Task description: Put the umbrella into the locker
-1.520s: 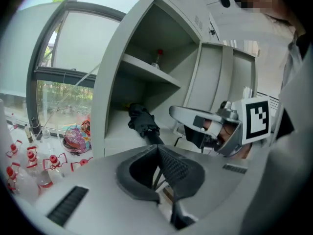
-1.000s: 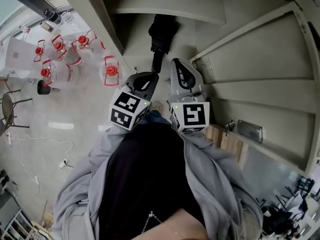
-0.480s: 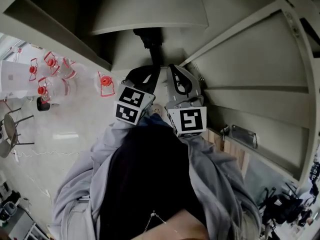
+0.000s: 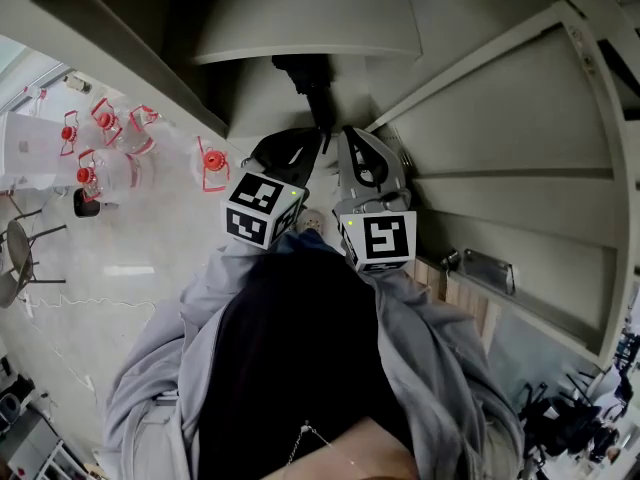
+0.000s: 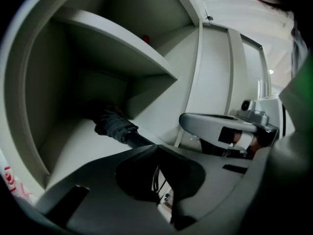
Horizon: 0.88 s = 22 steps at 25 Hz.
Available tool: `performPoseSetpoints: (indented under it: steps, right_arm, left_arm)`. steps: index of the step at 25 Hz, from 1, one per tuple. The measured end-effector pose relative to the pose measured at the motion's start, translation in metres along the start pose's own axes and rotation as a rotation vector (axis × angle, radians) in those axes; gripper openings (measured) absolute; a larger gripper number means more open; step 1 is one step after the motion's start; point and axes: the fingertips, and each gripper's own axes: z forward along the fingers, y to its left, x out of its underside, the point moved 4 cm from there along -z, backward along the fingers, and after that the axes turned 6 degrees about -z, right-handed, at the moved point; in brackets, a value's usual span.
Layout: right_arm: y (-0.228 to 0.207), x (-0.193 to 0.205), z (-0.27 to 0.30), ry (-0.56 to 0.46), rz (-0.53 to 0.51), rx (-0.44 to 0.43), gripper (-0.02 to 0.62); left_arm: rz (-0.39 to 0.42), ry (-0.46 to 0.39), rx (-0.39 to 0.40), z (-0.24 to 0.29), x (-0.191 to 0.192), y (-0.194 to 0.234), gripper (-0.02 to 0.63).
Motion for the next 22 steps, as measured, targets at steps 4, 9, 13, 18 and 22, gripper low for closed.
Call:
performPoseSetpoints:
  steps: [4, 9, 13, 18, 22]
  right_arm:
    - [-0.001, -0.007, -0.005, -0.033, -0.011, 0.012, 0.003]
    - [0.003, -0.032, -0.015, -0.112, -0.016, 0.024, 0.003]
    - [0.008, -0.054, -0.026, -0.189, -0.033, 0.027, 0.003]
    - [0.014, -0.075, -0.042, -0.244, -0.072, 0.032, 0.003]
    - [0.016, -0.081, -0.05, -0.258, -0.083, 0.039, 0.003]
  left_arm:
    - [0.021, -0.149, -0.08, -0.028, -0.021, 0.0, 0.006]
    - [0.068, -0.346, -0.217, -0.073, -0.05, -0.005, 0.006]
    - [0.106, -0.454, -0.278, -0.107, -0.065, -0.015, 0.006]
    - [0.134, -0.521, -0.347, -0.138, -0.073, -0.022, 0.006]
    - [0.147, -0.532, -0.359, -0.15, -0.076, -0.026, 0.006]
